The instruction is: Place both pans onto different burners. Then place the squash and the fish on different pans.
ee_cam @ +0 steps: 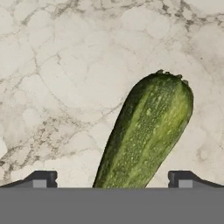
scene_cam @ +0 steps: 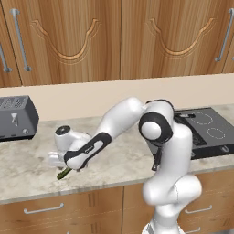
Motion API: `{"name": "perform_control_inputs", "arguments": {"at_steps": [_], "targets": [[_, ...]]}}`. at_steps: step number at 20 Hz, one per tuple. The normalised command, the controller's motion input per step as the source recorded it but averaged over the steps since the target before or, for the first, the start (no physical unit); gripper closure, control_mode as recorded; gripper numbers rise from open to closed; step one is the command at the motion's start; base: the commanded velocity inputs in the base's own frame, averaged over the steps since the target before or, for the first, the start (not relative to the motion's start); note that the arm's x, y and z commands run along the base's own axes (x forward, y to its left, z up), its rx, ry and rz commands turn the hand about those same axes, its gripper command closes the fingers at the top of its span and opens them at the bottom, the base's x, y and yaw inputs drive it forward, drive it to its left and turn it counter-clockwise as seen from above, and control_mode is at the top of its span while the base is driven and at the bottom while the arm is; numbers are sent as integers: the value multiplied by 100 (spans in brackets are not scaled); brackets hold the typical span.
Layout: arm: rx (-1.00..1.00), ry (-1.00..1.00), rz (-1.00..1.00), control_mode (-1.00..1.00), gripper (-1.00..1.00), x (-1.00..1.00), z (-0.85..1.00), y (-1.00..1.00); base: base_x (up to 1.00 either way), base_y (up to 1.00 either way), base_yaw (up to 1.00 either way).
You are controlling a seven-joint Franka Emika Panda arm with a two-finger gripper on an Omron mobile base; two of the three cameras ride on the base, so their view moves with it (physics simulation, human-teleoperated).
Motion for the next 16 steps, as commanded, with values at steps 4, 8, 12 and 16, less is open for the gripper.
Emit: {"name": "perform_control_inputs", "arguments": {"at_steps": [4,8,12,16], "targets": [[-8,3,0,-100,-100,3,-58,2,0,0,0],[-6,1,0,-100,100,10,-38,0,0,0,0],[-4,0,0,-100,100,0,-36,0,0,0,0],[-7,-1,0,-100,100,-13,1,-19,0,0,0]]}}
